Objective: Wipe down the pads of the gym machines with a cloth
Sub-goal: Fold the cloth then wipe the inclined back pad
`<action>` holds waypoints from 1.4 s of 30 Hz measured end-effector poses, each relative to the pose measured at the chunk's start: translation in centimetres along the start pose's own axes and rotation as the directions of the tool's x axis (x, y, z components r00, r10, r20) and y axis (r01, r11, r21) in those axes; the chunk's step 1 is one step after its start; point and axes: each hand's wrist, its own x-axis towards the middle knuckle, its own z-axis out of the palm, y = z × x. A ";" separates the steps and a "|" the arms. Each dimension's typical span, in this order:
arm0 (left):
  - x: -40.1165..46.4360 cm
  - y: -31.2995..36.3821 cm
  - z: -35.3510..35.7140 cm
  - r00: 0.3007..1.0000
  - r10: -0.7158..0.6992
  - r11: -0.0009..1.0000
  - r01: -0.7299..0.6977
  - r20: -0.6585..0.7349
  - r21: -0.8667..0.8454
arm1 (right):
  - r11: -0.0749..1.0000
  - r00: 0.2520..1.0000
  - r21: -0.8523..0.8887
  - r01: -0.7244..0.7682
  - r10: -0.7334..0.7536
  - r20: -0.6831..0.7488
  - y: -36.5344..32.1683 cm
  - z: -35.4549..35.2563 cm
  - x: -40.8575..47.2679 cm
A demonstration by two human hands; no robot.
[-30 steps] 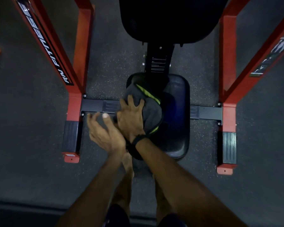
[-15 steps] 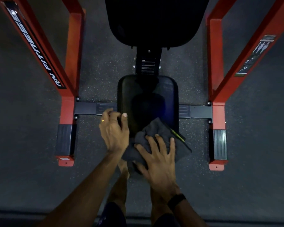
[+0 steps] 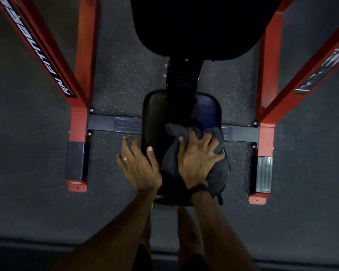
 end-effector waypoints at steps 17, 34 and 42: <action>0.4 -1.0 0.7 0.999 0.044 0.996 -0.046 0.023 0.081 | 0.977 0.970 0.038 0.209 -0.212 0.116 1.4 -0.9 1.0; 0.5 -1.0 0.4 0.997 -0.002 0.994 -0.005 0.073 0.105 | 1.000 0.991 0.024 0.017 -0.020 0.131 -1.0 3.4 17.8; 0.5 -0.9 0.5 0.998 -0.005 0.995 -0.001 0.061 0.098 | 0.989 0.979 0.062 0.138 -0.145 0.143 3.5 -2.1 -6.8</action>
